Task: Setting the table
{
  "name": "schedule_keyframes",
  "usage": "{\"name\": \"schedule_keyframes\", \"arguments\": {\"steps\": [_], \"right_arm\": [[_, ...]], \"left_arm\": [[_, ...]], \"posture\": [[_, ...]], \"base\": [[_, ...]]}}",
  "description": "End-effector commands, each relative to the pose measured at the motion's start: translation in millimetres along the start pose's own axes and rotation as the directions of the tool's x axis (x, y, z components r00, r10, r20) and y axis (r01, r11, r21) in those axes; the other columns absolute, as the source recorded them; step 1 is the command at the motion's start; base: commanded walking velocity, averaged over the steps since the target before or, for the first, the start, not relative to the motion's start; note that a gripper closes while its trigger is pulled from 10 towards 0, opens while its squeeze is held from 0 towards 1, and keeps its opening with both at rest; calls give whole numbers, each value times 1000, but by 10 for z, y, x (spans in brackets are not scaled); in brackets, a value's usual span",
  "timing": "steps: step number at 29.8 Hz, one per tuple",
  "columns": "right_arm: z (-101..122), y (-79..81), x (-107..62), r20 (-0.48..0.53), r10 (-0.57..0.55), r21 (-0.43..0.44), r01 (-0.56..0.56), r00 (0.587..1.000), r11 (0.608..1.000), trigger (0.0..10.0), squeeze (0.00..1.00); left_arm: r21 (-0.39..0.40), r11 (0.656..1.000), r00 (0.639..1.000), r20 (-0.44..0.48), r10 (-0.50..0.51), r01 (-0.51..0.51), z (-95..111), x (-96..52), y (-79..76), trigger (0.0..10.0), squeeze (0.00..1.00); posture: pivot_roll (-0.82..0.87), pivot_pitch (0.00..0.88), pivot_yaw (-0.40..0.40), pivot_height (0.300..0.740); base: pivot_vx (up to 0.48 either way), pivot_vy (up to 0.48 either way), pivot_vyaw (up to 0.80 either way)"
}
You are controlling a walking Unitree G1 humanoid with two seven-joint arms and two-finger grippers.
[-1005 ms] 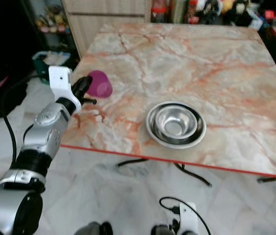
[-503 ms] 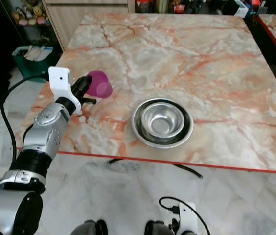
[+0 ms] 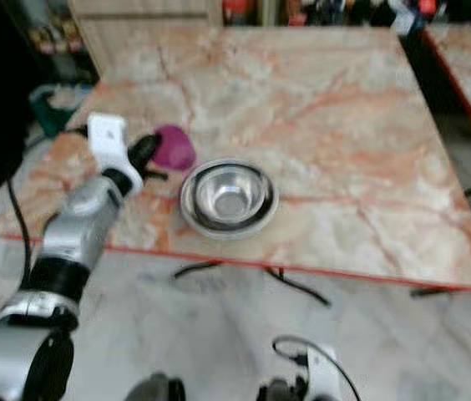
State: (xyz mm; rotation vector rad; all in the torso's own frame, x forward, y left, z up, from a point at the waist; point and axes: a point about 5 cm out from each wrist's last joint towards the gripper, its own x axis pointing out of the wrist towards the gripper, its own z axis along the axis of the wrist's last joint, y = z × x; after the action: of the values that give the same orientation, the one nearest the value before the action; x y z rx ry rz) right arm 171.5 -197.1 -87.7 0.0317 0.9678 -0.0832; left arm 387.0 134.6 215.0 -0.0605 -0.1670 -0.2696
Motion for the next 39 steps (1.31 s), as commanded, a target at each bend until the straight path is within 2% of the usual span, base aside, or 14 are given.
{"name": "schedule_keyframes", "arguments": {"steps": [1, 3, 5, 9, 11, 12, 14, 15, 21, 23, 26, 31, 33, 39], "right_arm": [[-83, 62, -9, -24, 13, 10, -13, 1000, 1000, 10000, 0], [-83, 62, -9, -23, 12, 12, -12, 1000, 1000, 10000, 0], [-84, 62, -9, -24, 12, 11, -12, 1000, 1000, 10000, 0], [-86, 60, -9, -26, 12, 10, -12, 1000, 1000, 10000, 0], [-87, 60, -10, -25, 12, 12, -11, 1000, 1000, 10000, 0], [-88, 61, -10, -26, 12, 11, -12, 1000, 1000, 10000, 0], [-89, 62, -10, -25, 12, 12, -12, 1000, 1000, 10000, 0], [-91, 63, -11, -24, 12, 13, -11, 1000, 1000, 10000, 0], [-96, 64, -12, -25, 10, 15, -10, 1000, 1000, 10000, 0], [-96, 64, -12, -25, 10, 15, -10, 1000, 1000, 10000, 0], [-95, 67, -11, -25, 10, 16, -10, 1000, 1000, 10000, 0], [-94, 70, -11, -25, 11, 17, -11, 1000, 1000, 10000, 0], [-94, 73, -10, -25, 12, 16, -12, 1000, 1000, 10000, 0], [-95, 75, -10, -28, 14, 14, -13, 1000, 1000, 10000, 0]], "left_arm": [[39, 991, 991, 17, 131, -132, 107, -1, 243, 10000, 0], [52, 983, 985, 26, 173, -174, 131, -6, 306, 10000, 0], [30, 976, 975, 66, 214, -216, 215, -9, 375, 10000, 0], [30, 964, 962, 87, 261, -264, 292, 7, 427, 10000, 0], [66, 956, 958, 41, 284, -286, 251, 29, 456, 10000, 0], [81, 952, 954, -10, 298, -297, 192, 40, 464, 10000, 0], [89, 950, 951, -42, 305, -301, 151, 48, 463, 10000, 0], [76, 954, 952, -85, 294, -288, 95, 61, 446, 10000, 0], [32, 971, 952, -192, 238, -236, -8, 114, 353, 10000, 0], [31, 972, 952, -196, 235, -234, -9, 117, 351, 10000, 0], [-38, 982, 959, -223, 173, -186, 57, 170, 311, 10000, 0], [-40, 987, 962, -232, 143, -156, 110, 197, 299, 10000, 0], [-57, 992, 962, -256, 95, -113, 119, 205, 265, 10000, 0], [-21, 997, 952, -298, 69, -79, 101, 199, 220, 10000, 0]], "posture": [[31, 161, 22, 711], [31, 161, 22, 711], [32, 161, 24, 711], [34, 160, 24, 711], [33, 158, 25, 711], [31, 156, 27, 711], [27, 153, 30, 711], [25, 151, 29, 711], [26, 148, 31, 711], [26, 148, 31, 711], [33, 149, 32, 711], [36, 149, 32, 711], [36, 150, 32, 711], [39, 153, 32, 711]], "base": [[0, 0, 0], [0, 0, 0], [0, 0, 0], [0, 0, 0], [0, 0, 0], [0, 0, 0], [0, 0, 0], [0, 0, 0], [0, 0, 0], [0, 0, 0], [0, 0, 0], [0, 0, 0], [0, 0, 0], [0, 0, 0]]}}
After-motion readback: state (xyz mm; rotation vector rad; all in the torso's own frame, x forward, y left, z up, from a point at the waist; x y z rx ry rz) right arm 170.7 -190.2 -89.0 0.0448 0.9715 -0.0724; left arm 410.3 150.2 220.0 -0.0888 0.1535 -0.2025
